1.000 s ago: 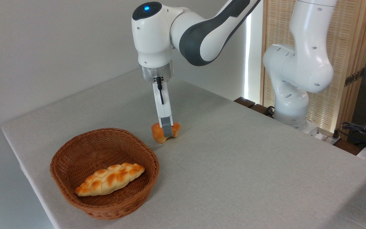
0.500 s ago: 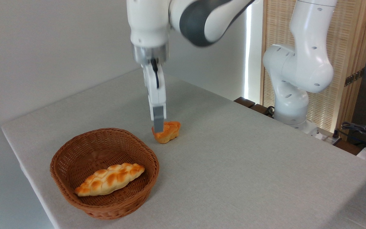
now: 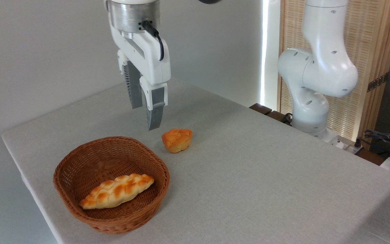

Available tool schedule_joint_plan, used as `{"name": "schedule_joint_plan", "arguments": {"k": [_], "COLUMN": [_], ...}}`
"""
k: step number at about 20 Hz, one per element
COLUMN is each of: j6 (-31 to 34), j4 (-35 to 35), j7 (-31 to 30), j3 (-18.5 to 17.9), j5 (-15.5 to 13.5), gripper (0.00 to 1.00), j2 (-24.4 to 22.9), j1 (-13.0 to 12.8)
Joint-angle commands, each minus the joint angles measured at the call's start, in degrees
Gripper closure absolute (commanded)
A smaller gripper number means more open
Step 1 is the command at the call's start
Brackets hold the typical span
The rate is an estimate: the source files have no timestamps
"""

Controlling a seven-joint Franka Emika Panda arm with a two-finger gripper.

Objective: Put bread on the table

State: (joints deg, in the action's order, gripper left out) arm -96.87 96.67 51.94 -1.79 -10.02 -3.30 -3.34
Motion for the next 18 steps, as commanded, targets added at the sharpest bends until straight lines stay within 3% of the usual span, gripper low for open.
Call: {"name": "schedule_joint_plan", "arguments": {"k": [1, 3, 6, 14, 18], "j6": [3.53, 3.53, 3.62, 4.68, 6.16], "j4": [-5.34, -5.78, -5.96, -6.14, -6.84], "j7": [-3.33, -4.29, -6.67, -6.85, -6.68], "j3": [2.32, 4.24, 6.09, 5.04, 2.24], "j5": [0.52, 1.48, 6.05, 6.24, 5.19], "gripper": [0.0, 0.0, 0.0, 0.0, 0.0], "j2": [2.5, 3.2, 3.74, 3.65, 3.47], "j1": [2.38, 2.38, 2.29, 2.38, 2.38]}}
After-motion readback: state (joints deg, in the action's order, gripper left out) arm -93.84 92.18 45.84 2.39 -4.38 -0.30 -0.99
